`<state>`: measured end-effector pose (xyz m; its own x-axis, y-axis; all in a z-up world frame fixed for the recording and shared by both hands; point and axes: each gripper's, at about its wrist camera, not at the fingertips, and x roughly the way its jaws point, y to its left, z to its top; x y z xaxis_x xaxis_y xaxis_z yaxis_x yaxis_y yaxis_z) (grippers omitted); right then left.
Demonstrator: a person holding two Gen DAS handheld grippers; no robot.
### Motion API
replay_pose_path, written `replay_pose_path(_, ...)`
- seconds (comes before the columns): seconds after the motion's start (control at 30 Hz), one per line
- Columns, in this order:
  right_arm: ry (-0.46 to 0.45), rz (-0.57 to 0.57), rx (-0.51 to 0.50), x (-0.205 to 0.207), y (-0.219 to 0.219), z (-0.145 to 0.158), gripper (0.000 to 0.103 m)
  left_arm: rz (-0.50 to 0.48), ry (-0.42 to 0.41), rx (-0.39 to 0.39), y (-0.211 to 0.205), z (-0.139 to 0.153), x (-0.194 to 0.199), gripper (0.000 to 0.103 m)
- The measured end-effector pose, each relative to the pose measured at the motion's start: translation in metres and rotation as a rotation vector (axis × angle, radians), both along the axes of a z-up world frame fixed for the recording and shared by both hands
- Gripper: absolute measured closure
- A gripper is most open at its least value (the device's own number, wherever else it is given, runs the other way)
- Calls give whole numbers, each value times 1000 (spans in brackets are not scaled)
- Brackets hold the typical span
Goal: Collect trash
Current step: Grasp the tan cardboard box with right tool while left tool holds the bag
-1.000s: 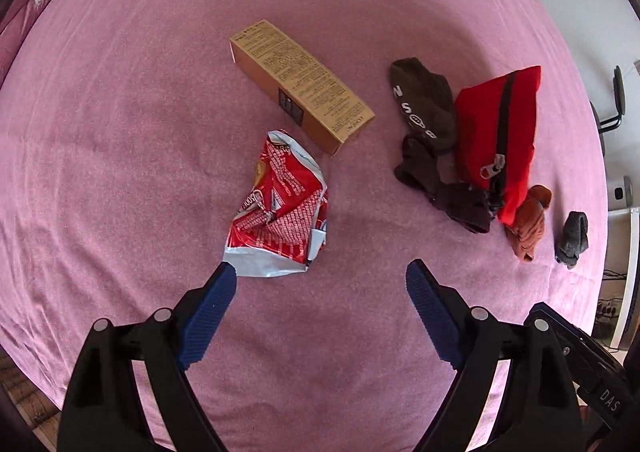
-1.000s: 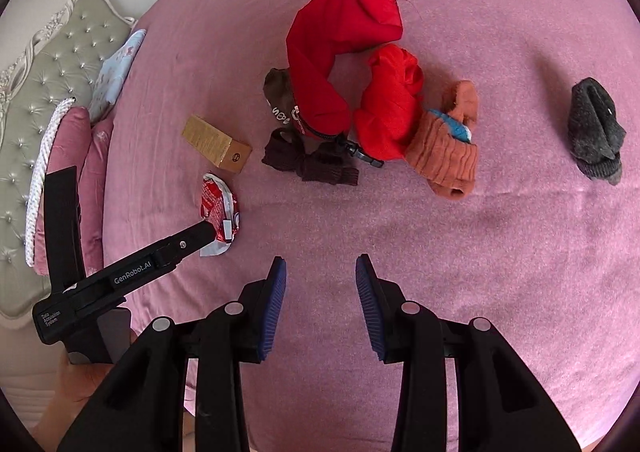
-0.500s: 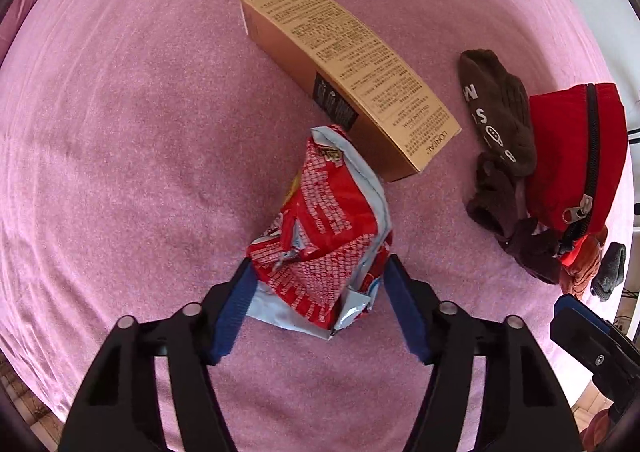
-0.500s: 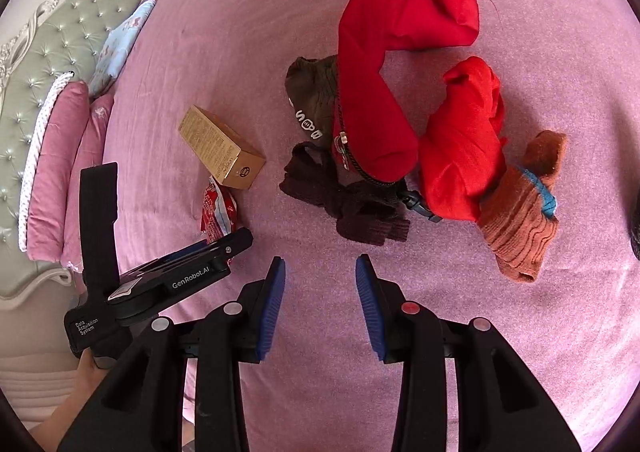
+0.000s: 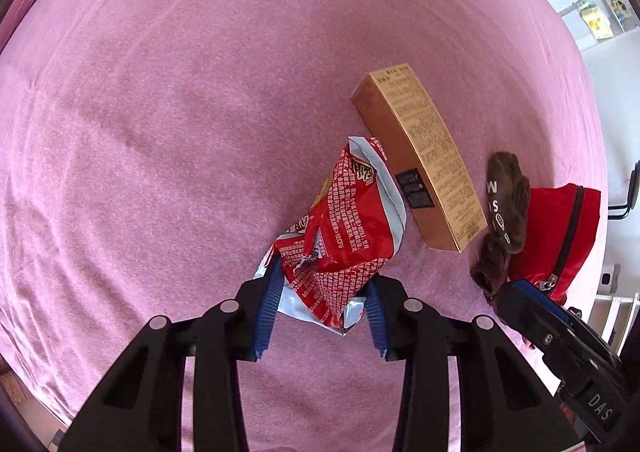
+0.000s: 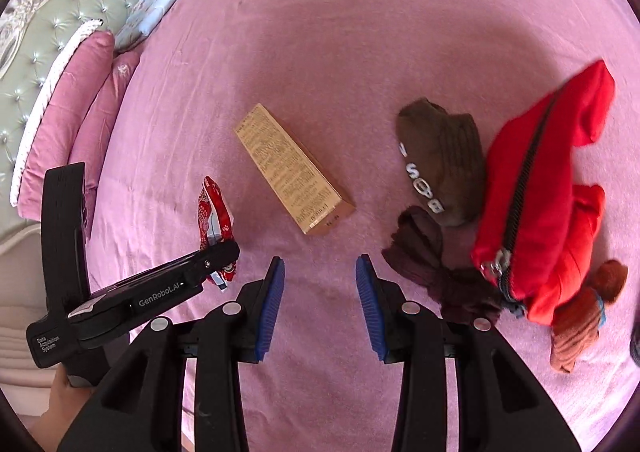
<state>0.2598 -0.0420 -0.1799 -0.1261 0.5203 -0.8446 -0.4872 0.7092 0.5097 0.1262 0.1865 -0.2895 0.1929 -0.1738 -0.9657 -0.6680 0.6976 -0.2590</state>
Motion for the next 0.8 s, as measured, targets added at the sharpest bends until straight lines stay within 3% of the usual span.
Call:
replay_pose_path(0.2,-108,110,-29,9,49,3,64,40,-10,-3,35,3,-8,64)
replay_pose_path(0.47,-148,215,-100,15,95,-14,56,45,3,-12,52,-1,-8,64)
replay_pose_path(0.63,-229,243,-146,16,112,-16,52,43,10,-9,22,12,1,64)
replay_pose_path(0.8,-162,216,-184,33,110,-35,59,47,15,-10,13,11,8,64)
